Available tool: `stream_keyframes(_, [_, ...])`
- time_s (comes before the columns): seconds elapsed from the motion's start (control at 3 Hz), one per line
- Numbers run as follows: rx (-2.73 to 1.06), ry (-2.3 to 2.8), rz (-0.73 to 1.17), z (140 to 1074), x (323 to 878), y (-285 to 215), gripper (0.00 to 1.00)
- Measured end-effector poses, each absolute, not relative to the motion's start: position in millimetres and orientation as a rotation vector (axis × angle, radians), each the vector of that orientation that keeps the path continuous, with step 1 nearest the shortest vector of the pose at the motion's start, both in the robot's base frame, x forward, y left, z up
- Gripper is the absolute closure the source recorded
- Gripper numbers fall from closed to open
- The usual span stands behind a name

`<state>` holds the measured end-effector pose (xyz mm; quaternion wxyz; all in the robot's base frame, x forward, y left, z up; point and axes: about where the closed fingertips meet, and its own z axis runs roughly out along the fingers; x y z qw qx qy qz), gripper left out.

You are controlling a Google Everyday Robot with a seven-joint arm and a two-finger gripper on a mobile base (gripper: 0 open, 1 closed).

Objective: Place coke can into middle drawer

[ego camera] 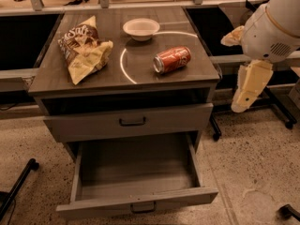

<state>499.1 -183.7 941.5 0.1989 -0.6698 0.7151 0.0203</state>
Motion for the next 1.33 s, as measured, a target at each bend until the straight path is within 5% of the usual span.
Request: stream_keyframes(1.33, [-2.069, 1.741, 0.065, 922, 604, -138, 0.00])
